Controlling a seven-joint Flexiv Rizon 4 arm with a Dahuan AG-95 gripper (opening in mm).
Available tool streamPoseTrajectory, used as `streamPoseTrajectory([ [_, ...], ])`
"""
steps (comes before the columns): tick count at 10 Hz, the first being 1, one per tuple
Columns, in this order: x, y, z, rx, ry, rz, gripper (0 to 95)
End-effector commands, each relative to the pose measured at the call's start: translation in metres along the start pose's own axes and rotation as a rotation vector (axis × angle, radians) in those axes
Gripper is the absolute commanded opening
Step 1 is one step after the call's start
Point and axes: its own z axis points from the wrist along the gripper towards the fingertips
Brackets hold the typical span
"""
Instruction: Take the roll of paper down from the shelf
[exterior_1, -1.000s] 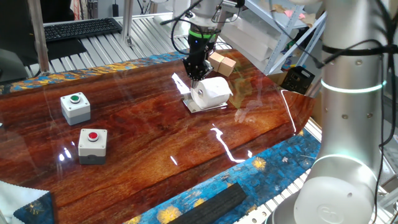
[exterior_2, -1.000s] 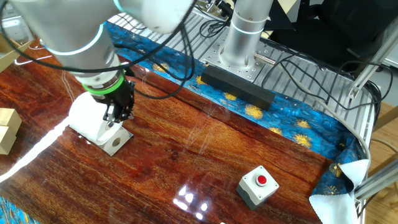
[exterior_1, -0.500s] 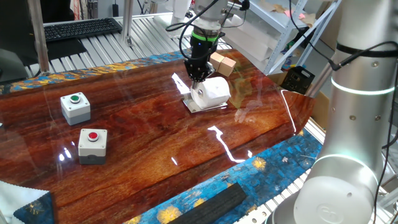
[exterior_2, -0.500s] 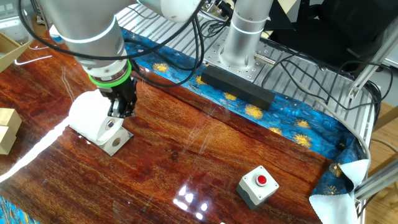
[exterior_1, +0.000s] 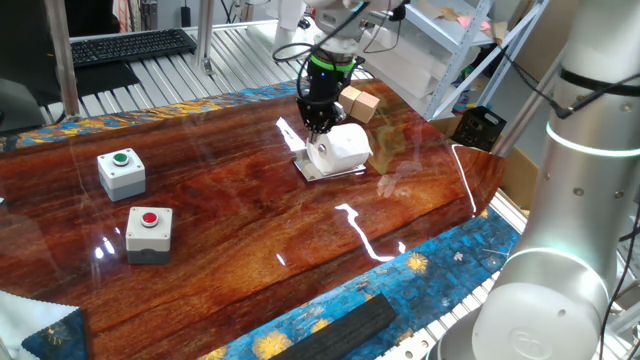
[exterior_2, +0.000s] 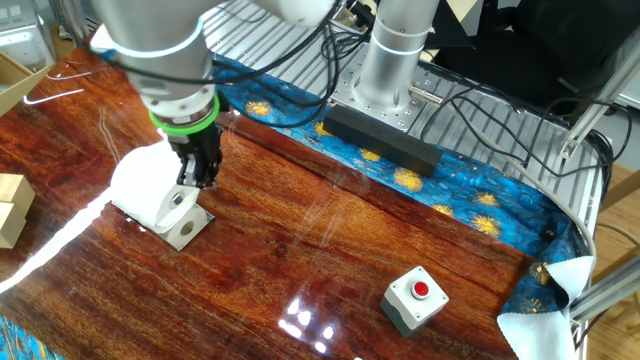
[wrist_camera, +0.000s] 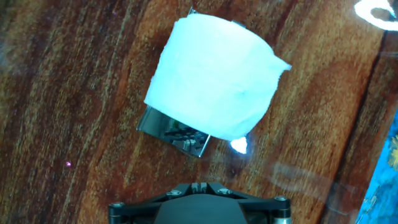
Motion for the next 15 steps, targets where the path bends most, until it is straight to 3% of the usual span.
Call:
streamPoseTrajectory([
  [1, -0.001, 0.003, 0.001, -0.005, 0.005, 0.005, 0.0],
  [2, -0.001, 0.003, 0.001, 0.009, 0.002, 0.028, 0.0],
  [3, -0.001, 0.003, 0.001, 0.01, -0.006, 0.077, 19.0],
  [4, -0.002, 0.004, 0.001, 0.012, -0.004, 0.115, 19.0],
  [5, -0.003, 0.005, 0.002, 0.012, 0.0, 0.133, 38.0],
  [6, -0.005, 0.008, 0.003, 0.014, -0.004, 0.157, 38.0],
  [7, -0.006, 0.01, 0.003, 0.015, -0.008, 0.162, 57.0],
  [8, -0.011, 0.017, 0.007, 0.023, -0.013, 0.188, 57.0],
  [10, -0.016, 0.025, 0.011, 0.038, -0.016, 0.216, 95.0],
  [13, -0.02, 0.029, 0.013, 0.054, -0.066, 0.187, 95.0],
  [15, -0.024, 0.033, 0.011, 0.049, -0.051, 0.206, 95.0],
])
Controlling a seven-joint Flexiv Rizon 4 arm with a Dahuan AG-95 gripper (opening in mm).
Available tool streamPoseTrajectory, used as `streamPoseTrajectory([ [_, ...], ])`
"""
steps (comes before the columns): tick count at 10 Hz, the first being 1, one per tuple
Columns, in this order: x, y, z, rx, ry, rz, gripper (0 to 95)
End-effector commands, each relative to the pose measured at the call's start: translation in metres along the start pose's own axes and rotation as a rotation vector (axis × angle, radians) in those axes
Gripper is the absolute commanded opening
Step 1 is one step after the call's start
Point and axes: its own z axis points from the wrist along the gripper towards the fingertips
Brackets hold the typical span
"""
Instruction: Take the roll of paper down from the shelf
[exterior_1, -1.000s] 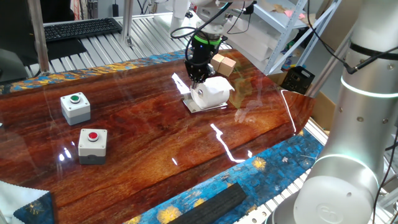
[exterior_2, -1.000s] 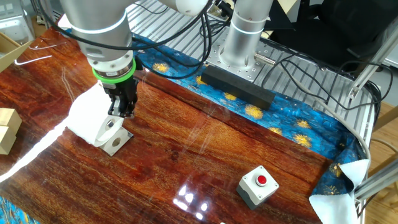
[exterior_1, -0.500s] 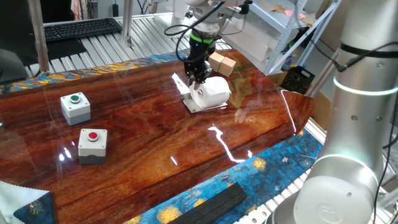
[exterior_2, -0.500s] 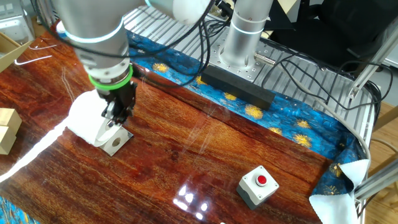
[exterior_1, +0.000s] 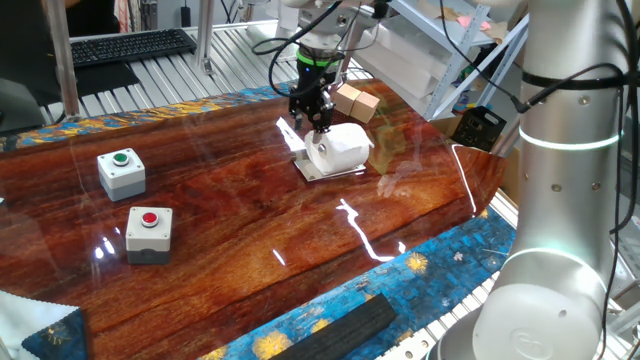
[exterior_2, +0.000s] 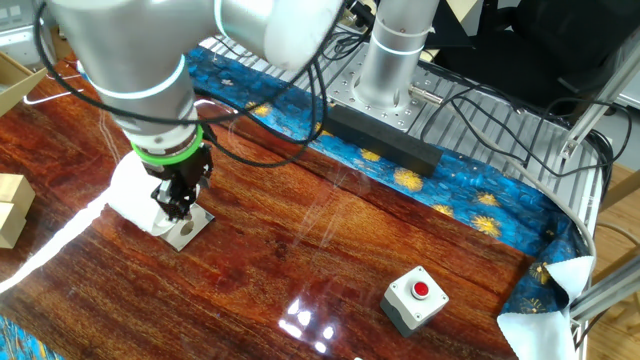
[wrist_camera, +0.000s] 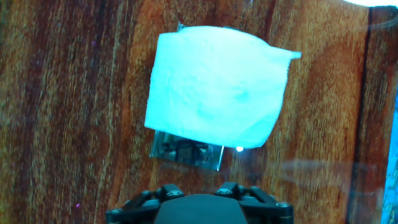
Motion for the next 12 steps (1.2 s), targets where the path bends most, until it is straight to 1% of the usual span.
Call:
streamPoseTrajectory([
  [1, -0.003, 0.0, -0.004, -0.01, 0.028, 0.02, 95.0],
  [2, -0.003, 0.001, -0.005, -0.01, 0.029, 0.027, 95.0],
  [4, -0.004, 0.001, -0.005, -0.016, 0.018, 0.052, 95.0],
  [5, -0.006, 0.004, -0.005, -0.02, 0.011, 0.101, 95.0],
  [6, -0.009, 0.007, -0.007, -0.022, 0.013, 0.138, 95.0],
  [7, -0.011, 0.008, -0.008, -0.026, 0.01, 0.156, 95.0],
  [8, -0.013, 0.011, -0.008, -0.037, 0.001, 0.18, 95.0],
  [10, -0.016, 0.015, -0.008, -0.044, -0.002, 0.193, 95.0],
  [11, -0.022, 0.021, -0.008, -0.044, -0.004, 0.193, 95.0],
  [12, -0.024, 0.024, -0.008, -0.044, -0.005, 0.196, 95.0],
])
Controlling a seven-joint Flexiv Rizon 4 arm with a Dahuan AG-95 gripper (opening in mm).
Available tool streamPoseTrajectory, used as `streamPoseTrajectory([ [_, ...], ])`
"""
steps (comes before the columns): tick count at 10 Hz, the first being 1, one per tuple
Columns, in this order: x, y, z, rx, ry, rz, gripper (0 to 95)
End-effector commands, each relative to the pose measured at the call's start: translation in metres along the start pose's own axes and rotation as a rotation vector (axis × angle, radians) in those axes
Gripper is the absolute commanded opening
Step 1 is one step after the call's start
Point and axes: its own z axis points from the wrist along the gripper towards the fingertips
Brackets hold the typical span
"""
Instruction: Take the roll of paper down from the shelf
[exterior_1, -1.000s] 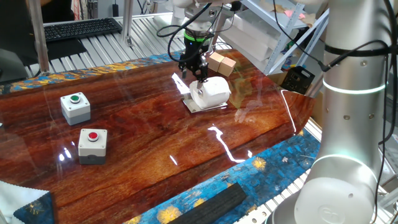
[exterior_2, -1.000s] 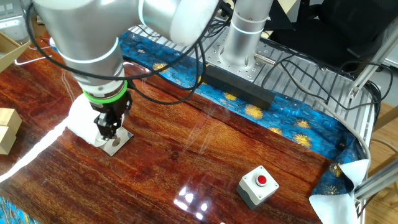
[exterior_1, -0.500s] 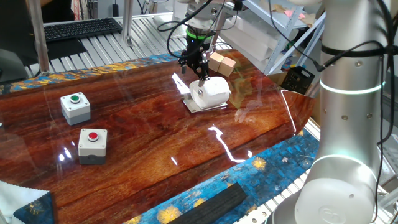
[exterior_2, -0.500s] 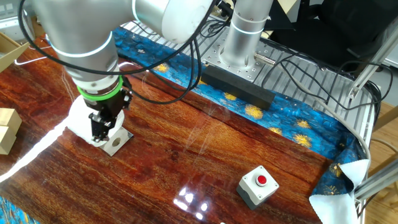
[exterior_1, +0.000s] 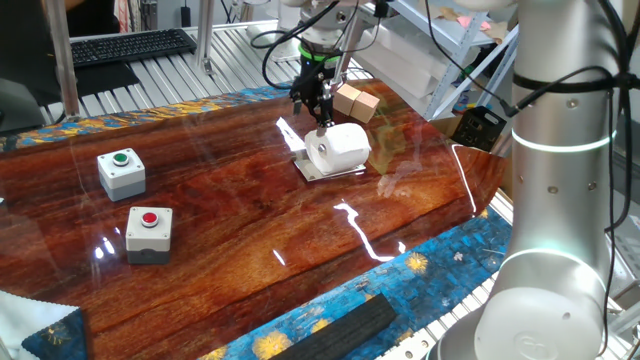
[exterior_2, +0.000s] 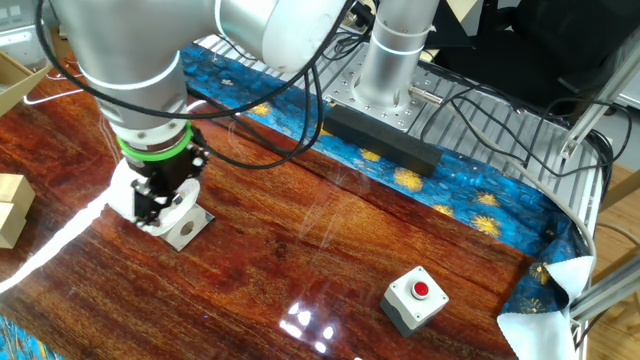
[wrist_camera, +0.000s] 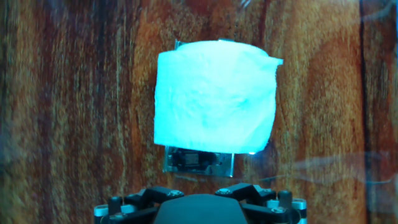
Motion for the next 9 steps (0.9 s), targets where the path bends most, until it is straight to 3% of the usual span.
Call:
streamPoseTrajectory([
  [1, -0.006, 0.014, 0.001, 0.004, 0.004, -0.001, 95.0],
  [5, -0.017, 0.03, 0.002, -0.01, -0.002, 0.004, 95.0],
  [9, -0.021, 0.036, 0.003, -0.01, -0.001, 0.003, 95.0],
])
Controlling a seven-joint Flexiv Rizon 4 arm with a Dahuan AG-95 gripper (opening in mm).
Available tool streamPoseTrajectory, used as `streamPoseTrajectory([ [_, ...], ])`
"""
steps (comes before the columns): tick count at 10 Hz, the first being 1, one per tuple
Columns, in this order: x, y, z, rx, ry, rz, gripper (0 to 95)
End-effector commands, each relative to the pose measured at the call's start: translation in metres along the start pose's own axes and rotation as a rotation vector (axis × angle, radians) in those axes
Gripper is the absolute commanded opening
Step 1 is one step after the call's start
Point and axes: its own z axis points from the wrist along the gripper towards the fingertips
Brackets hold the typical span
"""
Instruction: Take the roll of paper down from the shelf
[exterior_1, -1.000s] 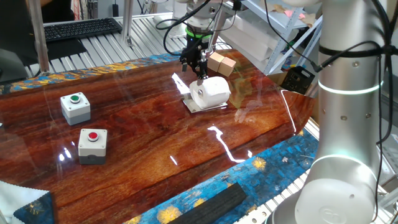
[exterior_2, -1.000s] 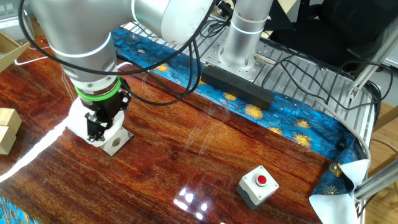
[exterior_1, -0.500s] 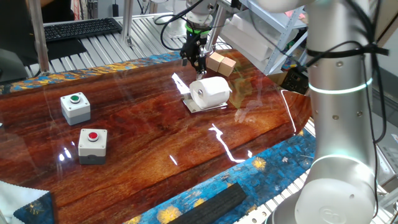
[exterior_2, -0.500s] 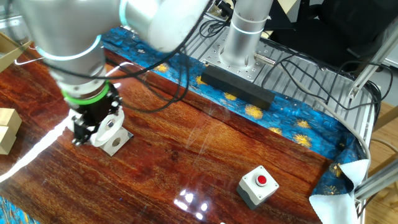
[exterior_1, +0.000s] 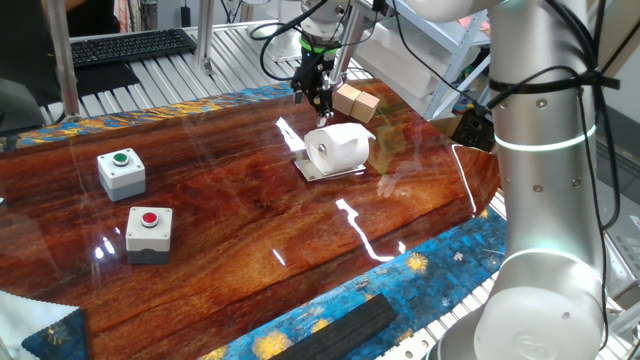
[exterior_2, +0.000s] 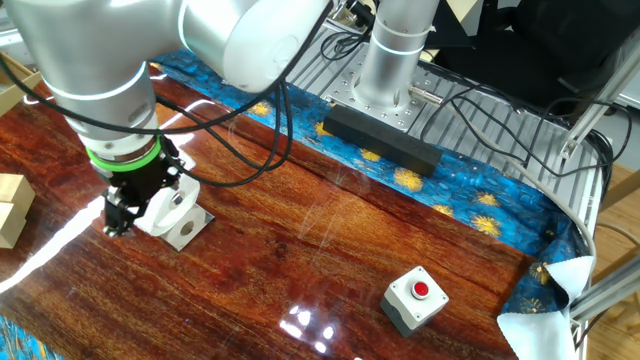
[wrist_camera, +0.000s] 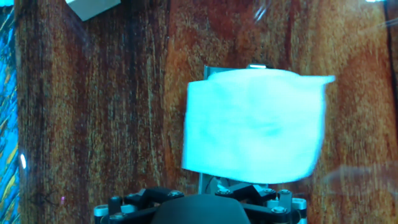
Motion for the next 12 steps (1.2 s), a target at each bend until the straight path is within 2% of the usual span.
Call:
streamPoseTrajectory([
  [1, 0.0002, 0.0043, 0.0026, 0.003, -0.001, 0.014, 76.0],
  [2, 0.0003, 0.0057, 0.0055, 0.02, 0.002, -0.039, 0.0],
  [8, 0.0005, 0.0057, 0.0059, 0.022, 0.011, -0.008, 0.0],
  [12, 0.0005, 0.0057, 0.0059, 0.017, 0.013, -0.04, 0.0],
])
